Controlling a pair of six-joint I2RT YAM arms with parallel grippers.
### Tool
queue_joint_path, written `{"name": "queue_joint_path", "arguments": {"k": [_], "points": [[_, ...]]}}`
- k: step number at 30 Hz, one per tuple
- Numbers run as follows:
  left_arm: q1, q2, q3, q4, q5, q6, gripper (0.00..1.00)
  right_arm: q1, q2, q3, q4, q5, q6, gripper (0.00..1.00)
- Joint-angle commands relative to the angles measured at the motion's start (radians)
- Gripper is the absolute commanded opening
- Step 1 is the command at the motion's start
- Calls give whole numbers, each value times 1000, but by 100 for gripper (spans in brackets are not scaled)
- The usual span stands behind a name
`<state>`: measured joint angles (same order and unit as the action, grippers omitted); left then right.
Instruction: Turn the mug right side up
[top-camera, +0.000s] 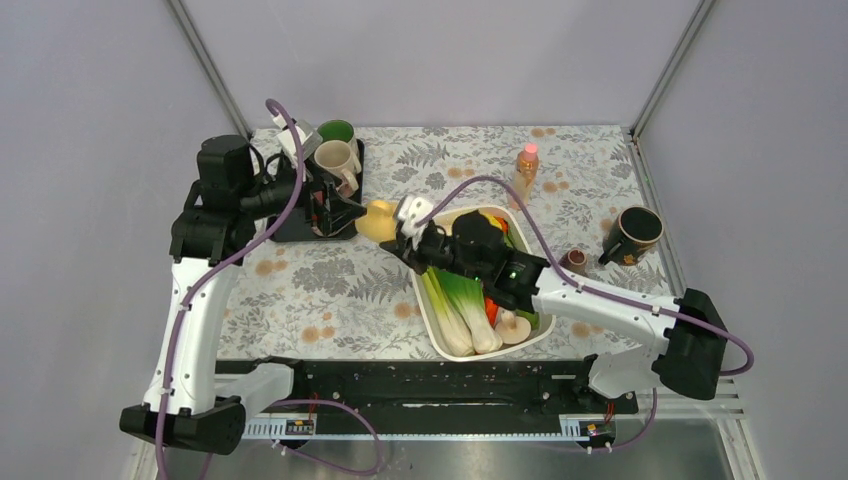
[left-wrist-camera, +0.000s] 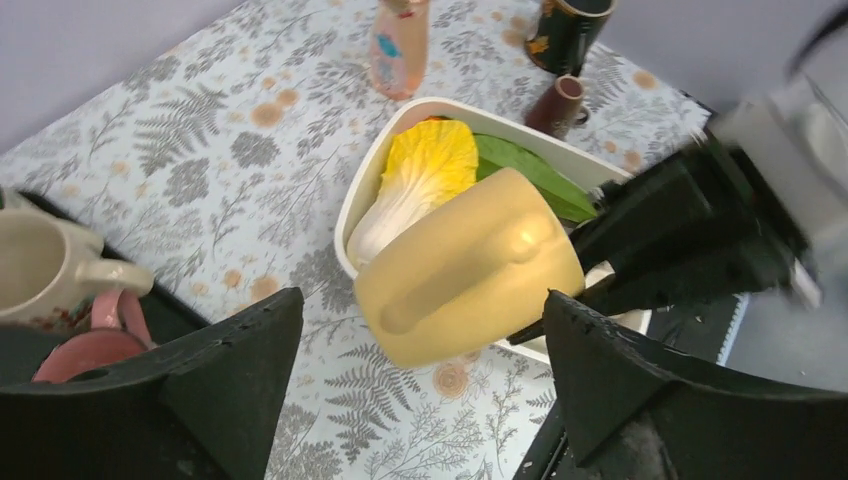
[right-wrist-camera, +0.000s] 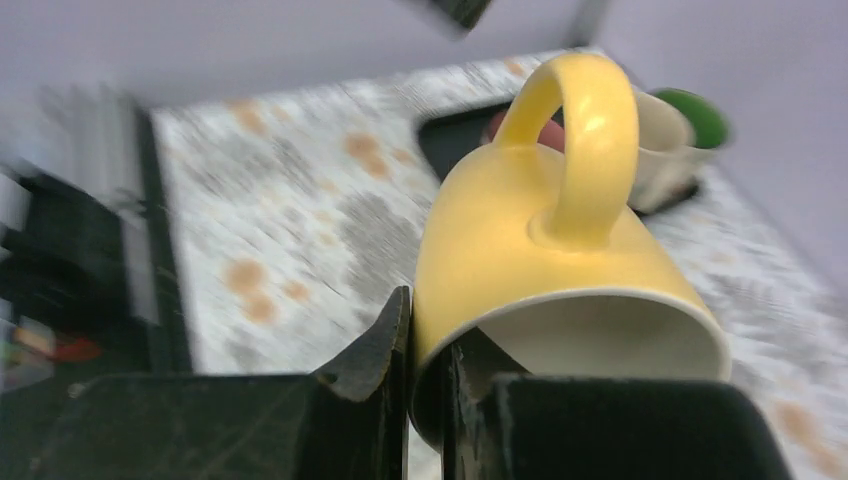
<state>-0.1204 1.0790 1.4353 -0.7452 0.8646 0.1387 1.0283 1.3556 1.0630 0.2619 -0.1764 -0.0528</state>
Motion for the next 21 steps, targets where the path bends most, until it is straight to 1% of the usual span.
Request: {"name": "queue_joint_path", "arguments": {"k": [1,2,3,4,6,9,15,17,19,21], "points": [[-1,15,90,-100,-173,53,95,134,-14,13,-115,401,-837,0],[-16,23,113,-115,-199,52,97,158,-4,7,-116,445,-958,0],[-44,28,127,-123,-238,56,98,178,6,4,-114,482,-1040,0],[-91,30,131,-128,-321,75,98,197,22,23,-131,528,-1105,0],[-198,30,118,-129,-453,101,98,220,51,71,-204,600,-1172,0],[-317,50,86,-114,-603,113,96,247,86,117,-250,679,-1231,0],[-544,36,-22,-28,-818,176,95,280,164,187,-256,813,-1261,0],[-577,34,-61,8,-918,206,94,288,178,206,-256,836,-1259,0],[-608,38,-105,57,-1017,234,91,294,181,218,-256,845,-1256,0],[-634,44,-146,123,-1125,261,85,303,182,229,-257,847,-1251,0]]}}
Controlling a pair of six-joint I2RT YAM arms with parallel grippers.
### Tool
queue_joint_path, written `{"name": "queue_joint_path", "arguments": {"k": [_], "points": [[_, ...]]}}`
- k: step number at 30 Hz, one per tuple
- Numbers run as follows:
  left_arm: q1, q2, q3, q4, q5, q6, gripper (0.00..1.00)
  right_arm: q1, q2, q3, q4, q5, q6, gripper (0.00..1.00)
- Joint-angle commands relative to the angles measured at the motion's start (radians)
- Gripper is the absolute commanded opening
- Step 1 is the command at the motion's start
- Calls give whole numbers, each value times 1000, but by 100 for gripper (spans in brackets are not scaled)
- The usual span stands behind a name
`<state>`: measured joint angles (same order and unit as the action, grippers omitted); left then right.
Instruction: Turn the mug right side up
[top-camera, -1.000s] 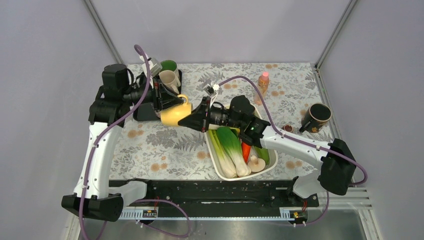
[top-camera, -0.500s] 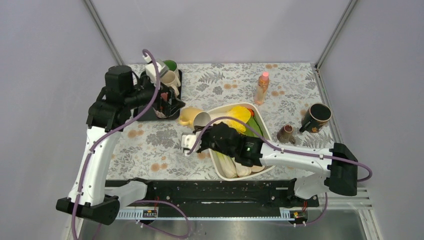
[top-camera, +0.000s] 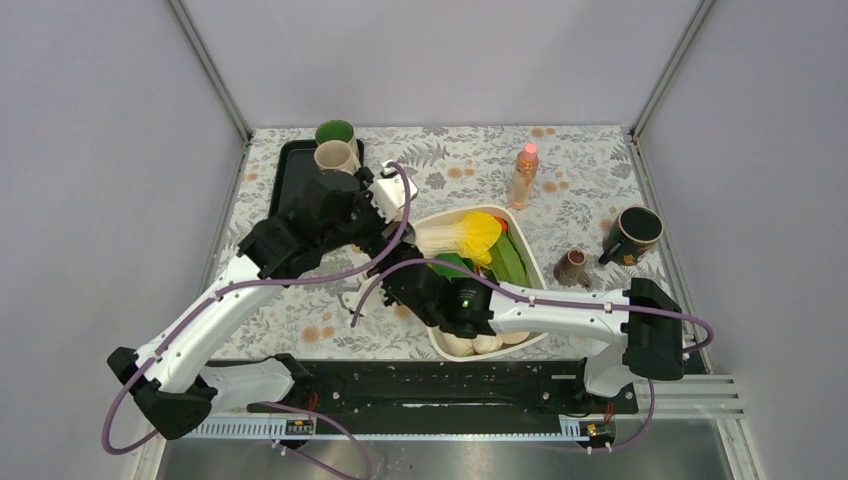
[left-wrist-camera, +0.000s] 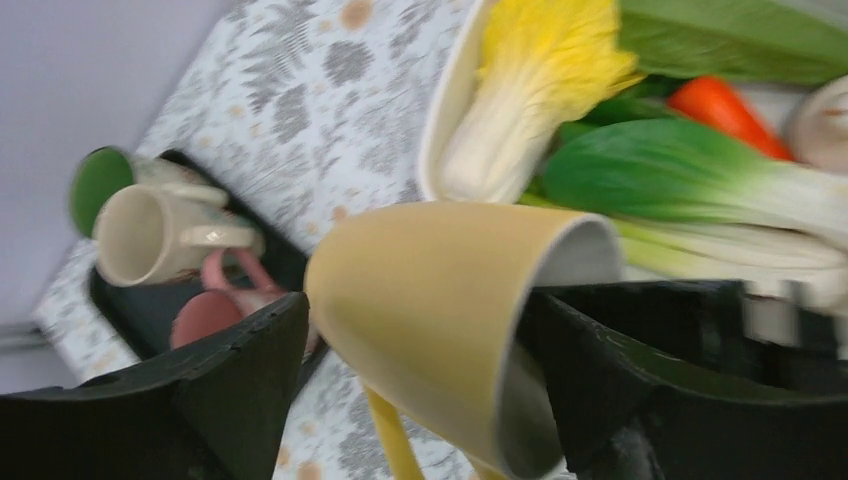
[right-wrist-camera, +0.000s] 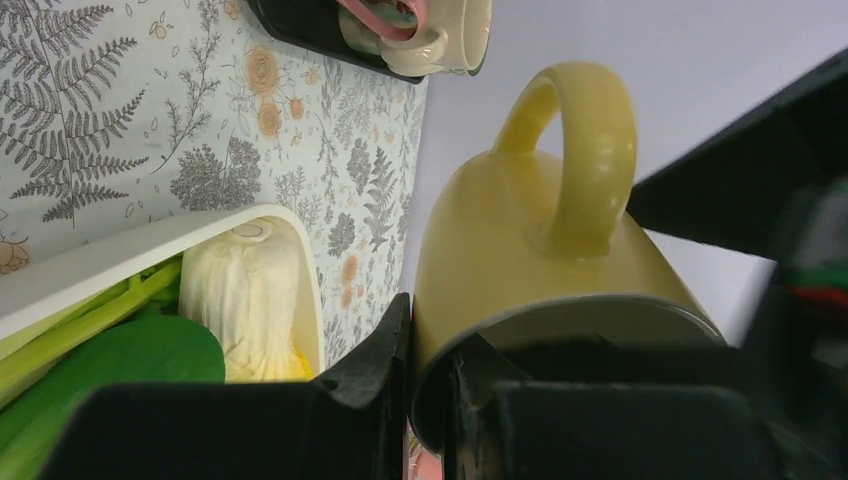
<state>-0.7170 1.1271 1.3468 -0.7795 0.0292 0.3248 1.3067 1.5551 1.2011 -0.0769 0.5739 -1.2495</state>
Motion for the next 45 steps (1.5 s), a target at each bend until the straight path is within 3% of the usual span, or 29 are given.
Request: {"name": "queue_joint_path", "arguments": {"k": [1,3,6,7,12,13,14,15,17,21,29,41,45], "points": [[-48,1,-77,194,-347,96,79,28,-16,97,83,94,-49,0],[-59,4,-108,260,-429,134,54,37,-10,102,83,83,-40,0],[-60,-3,-166,338,-471,175,6,40,0,113,83,71,-12,0],[-60,-4,-182,354,-472,185,0,40,0,112,83,69,0,0],[-56,0,-246,414,-484,221,0,39,-7,84,153,68,70,0],[-52,-3,-250,425,-478,221,0,39,-4,74,181,77,70,4],[-44,-5,-249,432,-469,216,0,39,4,66,205,89,68,19],[-27,-5,-246,435,-455,206,0,39,16,61,223,102,68,41],[6,-3,-236,434,-421,188,0,39,33,50,244,126,70,66],[67,-1,-243,455,-386,178,0,39,25,14,264,136,84,82],[151,50,-258,516,-369,197,0,39,-35,-60,304,141,103,96],[204,69,-229,527,-327,186,0,39,-141,-148,315,26,151,97],[345,84,-114,465,-216,127,0,38,-196,-161,296,0,231,98]]}}
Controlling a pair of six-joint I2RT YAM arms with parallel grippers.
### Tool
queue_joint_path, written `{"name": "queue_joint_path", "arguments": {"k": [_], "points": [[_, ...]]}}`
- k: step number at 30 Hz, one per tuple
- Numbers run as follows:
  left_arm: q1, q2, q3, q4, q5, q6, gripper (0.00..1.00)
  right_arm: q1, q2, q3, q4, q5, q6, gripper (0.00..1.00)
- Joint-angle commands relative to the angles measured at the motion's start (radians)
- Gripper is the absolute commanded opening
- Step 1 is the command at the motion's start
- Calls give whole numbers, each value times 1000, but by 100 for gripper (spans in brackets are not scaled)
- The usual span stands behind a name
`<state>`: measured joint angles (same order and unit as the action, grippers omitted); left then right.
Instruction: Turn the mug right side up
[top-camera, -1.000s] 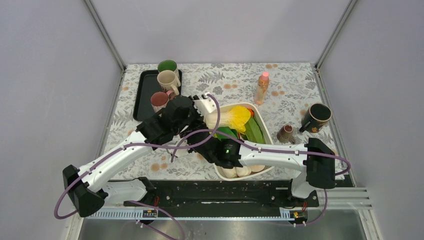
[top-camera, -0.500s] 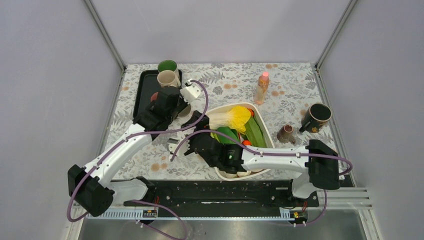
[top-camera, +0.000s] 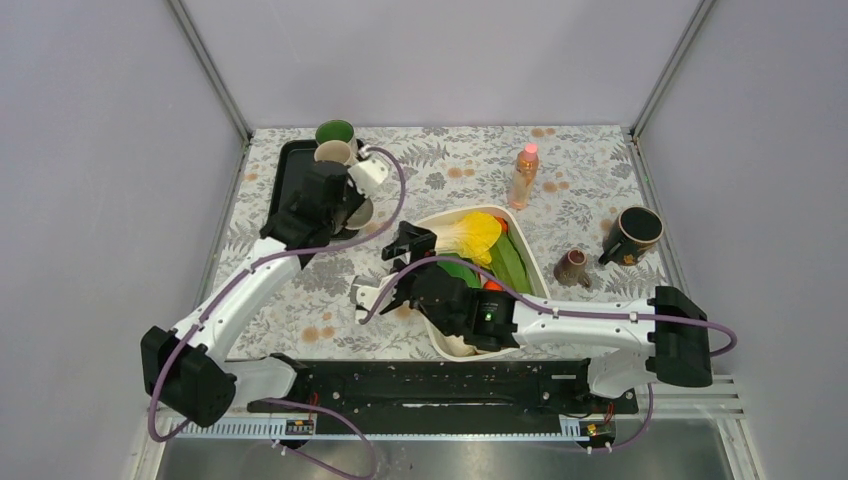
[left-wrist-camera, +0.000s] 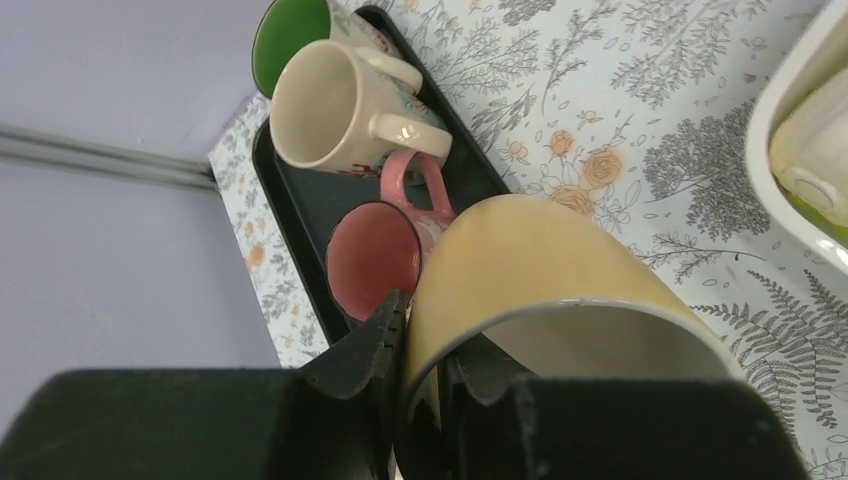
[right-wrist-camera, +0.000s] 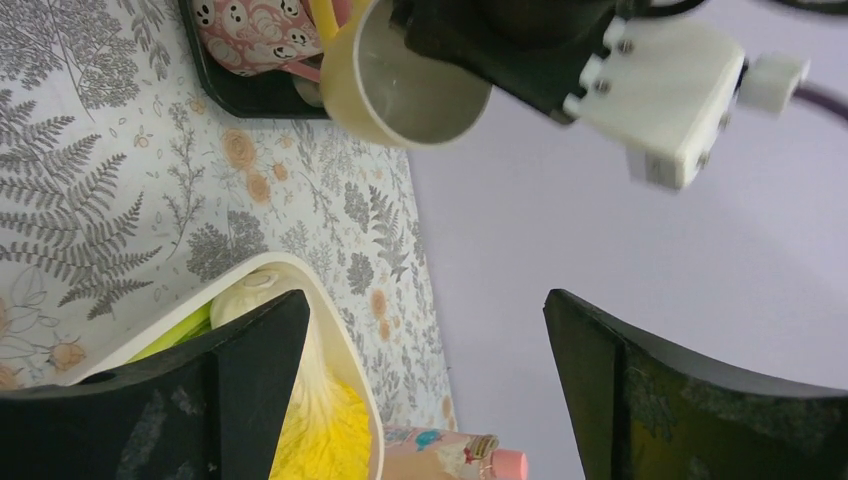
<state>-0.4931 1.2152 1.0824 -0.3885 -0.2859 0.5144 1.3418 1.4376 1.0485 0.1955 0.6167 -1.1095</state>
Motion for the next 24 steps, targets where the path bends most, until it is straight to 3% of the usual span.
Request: {"name": "queue_joint_path", "arguments": {"k": [1,7,13,19,24], "points": [[178,11,195,50,144,-89,0,1,-93,-8,12,-54,118,97],[441,203,486,-65,301,-198,0,-28,-131,9,-57,-84,280,98],[637,545,803,-187,390,-291,0,-60,-107,23,-152,-55,403,98],[663,896,1125,-299,442,-310,0,-89,-99,18,-180,-56,454,98],[663,1050,1306,-328,389,-307,0,-105,-98,7,-187,-57,478,98]]}}
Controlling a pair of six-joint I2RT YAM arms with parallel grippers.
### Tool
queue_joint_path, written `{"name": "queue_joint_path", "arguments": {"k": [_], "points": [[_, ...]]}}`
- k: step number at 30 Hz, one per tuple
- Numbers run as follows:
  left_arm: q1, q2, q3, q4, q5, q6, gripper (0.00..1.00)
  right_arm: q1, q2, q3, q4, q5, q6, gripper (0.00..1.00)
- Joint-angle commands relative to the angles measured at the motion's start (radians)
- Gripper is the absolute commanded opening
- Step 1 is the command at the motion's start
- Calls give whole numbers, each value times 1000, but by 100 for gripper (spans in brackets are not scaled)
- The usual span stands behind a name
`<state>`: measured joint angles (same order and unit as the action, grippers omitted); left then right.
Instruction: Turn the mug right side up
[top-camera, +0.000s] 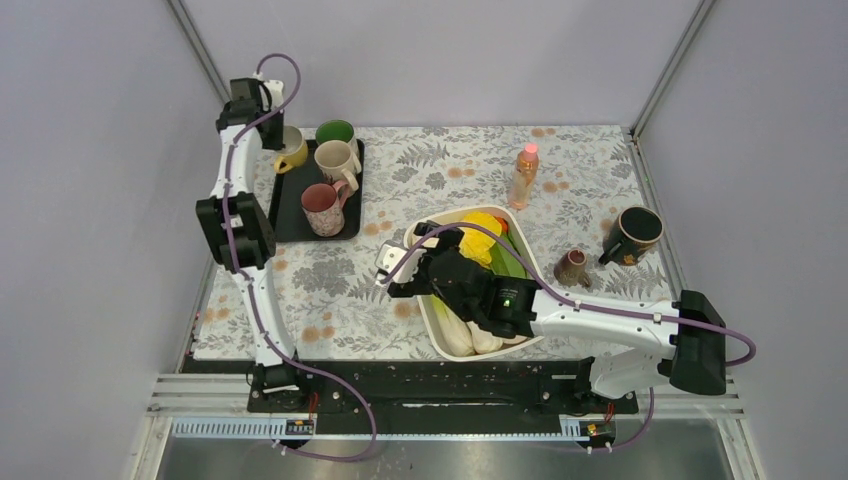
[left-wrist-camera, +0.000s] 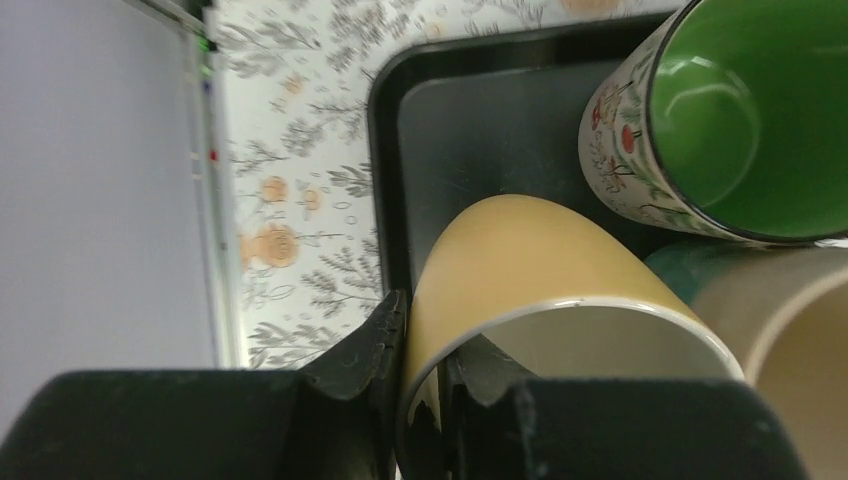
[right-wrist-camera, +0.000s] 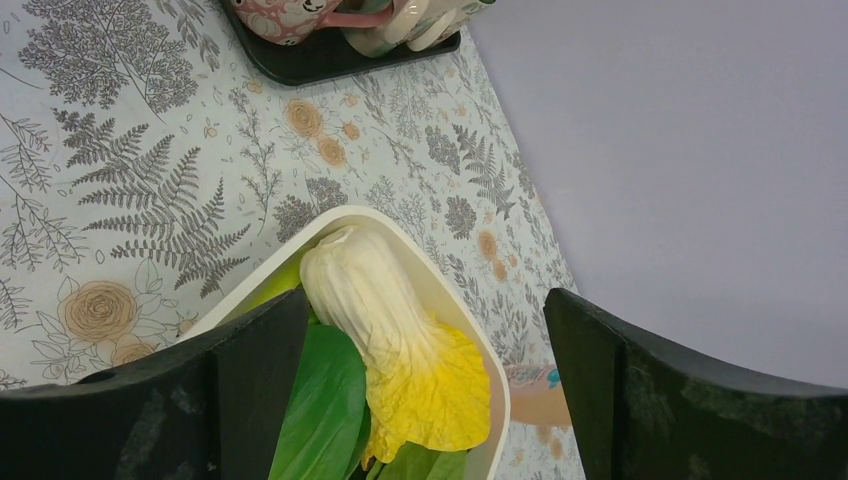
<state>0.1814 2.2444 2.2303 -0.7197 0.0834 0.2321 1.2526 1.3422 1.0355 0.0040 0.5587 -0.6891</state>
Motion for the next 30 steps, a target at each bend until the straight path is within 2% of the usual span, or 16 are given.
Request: {"name": "queue_joint_path", "arguments": {"k": [1,9,23,24,26,30], "points": [[-12,36,169,11,10,-21,0,-16,-3,16,3,-5,59,98],[-13,97,81,98,-63,27,0,-17,3,7,1,3,74,98],[-11,190,74,206,-115,38,1,-16,-40,42,-79,-4,134,100],[-12,193,76,212,-114,40,8,-17,-36,49,-89,-5,143,100],[-11,192,80,219,-108,38,30,-18,-20,80,-129,15,169,99],[-12,192,91,232,-114,34,50,-45,24,175,-222,89,253,99]]}}
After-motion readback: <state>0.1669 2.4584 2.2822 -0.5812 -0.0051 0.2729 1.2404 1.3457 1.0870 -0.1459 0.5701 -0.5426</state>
